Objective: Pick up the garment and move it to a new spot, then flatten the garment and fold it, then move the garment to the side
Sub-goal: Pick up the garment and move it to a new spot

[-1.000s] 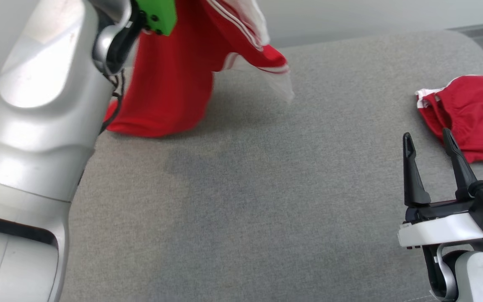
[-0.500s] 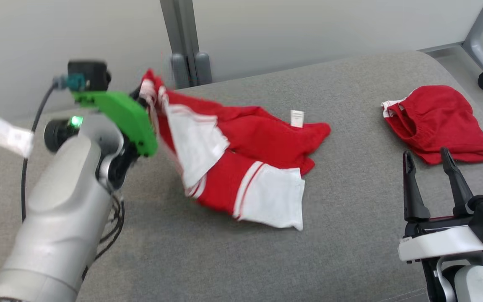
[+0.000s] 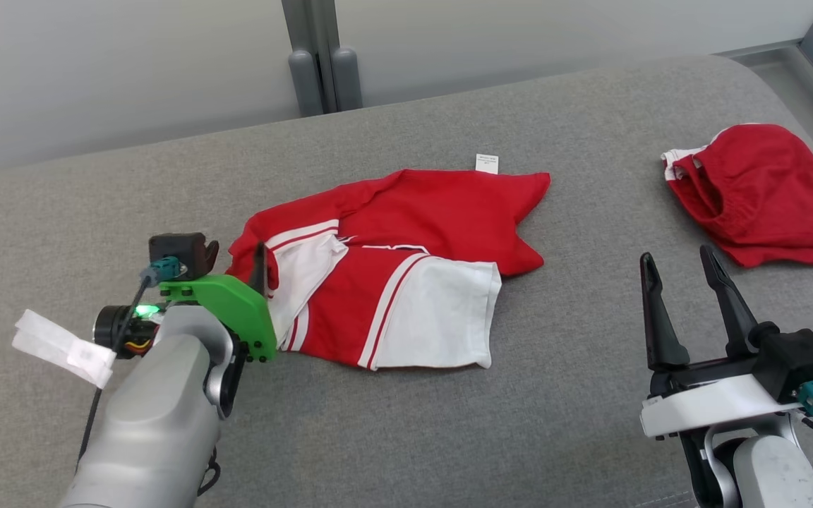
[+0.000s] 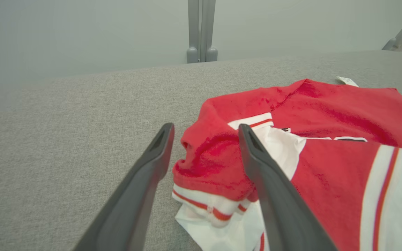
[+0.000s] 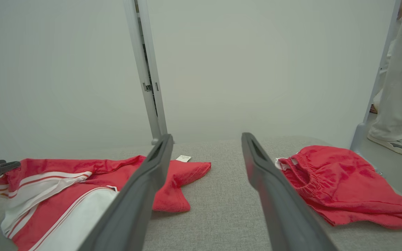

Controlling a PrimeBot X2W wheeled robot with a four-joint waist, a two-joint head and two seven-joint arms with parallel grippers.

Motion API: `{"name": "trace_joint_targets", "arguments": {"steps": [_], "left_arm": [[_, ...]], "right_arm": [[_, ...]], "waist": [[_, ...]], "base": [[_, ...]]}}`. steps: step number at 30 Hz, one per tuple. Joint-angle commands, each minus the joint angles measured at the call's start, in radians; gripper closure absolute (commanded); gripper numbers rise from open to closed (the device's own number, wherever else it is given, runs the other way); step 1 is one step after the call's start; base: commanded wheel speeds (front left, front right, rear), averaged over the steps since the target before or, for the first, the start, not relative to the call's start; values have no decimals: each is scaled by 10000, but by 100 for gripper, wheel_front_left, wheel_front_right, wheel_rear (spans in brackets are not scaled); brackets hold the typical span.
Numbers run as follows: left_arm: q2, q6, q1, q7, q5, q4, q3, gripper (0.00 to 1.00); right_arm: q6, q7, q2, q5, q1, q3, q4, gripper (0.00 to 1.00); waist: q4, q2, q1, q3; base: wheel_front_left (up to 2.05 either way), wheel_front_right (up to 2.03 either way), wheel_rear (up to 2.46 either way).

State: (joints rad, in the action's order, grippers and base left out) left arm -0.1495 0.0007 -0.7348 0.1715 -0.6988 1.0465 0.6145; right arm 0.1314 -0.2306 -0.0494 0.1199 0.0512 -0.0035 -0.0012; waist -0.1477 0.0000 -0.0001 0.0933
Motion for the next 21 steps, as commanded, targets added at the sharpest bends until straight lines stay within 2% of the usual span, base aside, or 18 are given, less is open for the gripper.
{"name": "trace_joint_targets", "arguments": {"steps": [1,8,14,21], "left_arm": [[86,-2,129,322,166,45,78,0],[230,-174,566,943,484,-421,-55,0],[12,249,1868,935,1004,-2456,-964,0],[176,790,4152,937,1697,-4760,-2104,0]], "right_arm": [[-15,-35,-19,-62,34,25,76,0],[-15,61,-19,-148,-303,70,254,0],[-15,59,-18,-200,-475,107,453,0],[-15,-105,-19,-117,-646,122,1069,0]], "waist": [[145,0,1,-219],[575,0,1,-954],[1004,0,1,-1360],[1477,0,1,-1683]], "base": [[0,0,0],[0,0,0],[0,0,0],[0,0,0]]}}
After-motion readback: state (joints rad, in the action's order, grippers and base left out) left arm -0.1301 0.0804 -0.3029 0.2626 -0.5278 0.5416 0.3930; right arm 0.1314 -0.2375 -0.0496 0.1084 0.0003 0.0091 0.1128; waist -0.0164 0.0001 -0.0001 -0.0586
